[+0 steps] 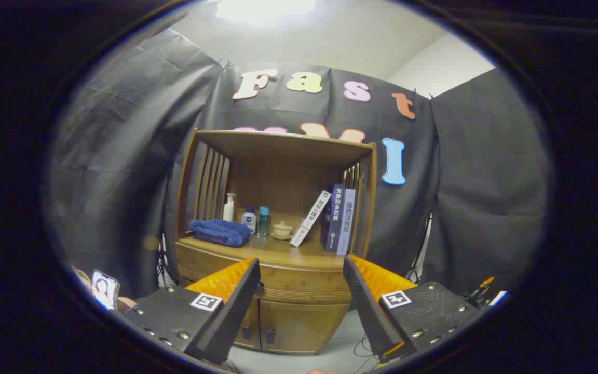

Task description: Pull open the drawer, take out the items inside it, and place them on the countertop above the cabinet.

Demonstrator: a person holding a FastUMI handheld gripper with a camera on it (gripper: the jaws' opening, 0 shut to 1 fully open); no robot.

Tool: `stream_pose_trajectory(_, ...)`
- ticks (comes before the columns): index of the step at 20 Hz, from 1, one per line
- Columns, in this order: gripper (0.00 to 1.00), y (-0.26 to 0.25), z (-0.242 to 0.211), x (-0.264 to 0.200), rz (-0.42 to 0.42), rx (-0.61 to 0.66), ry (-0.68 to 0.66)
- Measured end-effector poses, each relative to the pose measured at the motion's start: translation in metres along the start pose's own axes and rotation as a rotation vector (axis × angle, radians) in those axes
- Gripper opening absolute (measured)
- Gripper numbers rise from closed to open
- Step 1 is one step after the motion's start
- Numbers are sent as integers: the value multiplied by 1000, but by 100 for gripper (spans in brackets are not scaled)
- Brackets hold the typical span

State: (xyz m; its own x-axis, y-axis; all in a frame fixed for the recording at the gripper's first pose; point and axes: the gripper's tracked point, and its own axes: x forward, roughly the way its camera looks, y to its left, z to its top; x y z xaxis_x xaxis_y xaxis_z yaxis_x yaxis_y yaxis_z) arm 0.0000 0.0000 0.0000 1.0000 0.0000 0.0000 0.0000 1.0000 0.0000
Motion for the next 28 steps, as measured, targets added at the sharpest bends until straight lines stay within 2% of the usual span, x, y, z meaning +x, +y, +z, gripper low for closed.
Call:
stream_pose_trajectory(12, 96, 1, -6, 1, 2, -2, 15)
stream_pose_trajectory(17, 96, 15, -19, 8, 32, -7, 33)
stream_pose_trajectory(21, 96, 38, -30, 29, 76, 7, 34)
stream_pose_trajectory(28, 96, 77, -52, 93, 121, 30, 25)
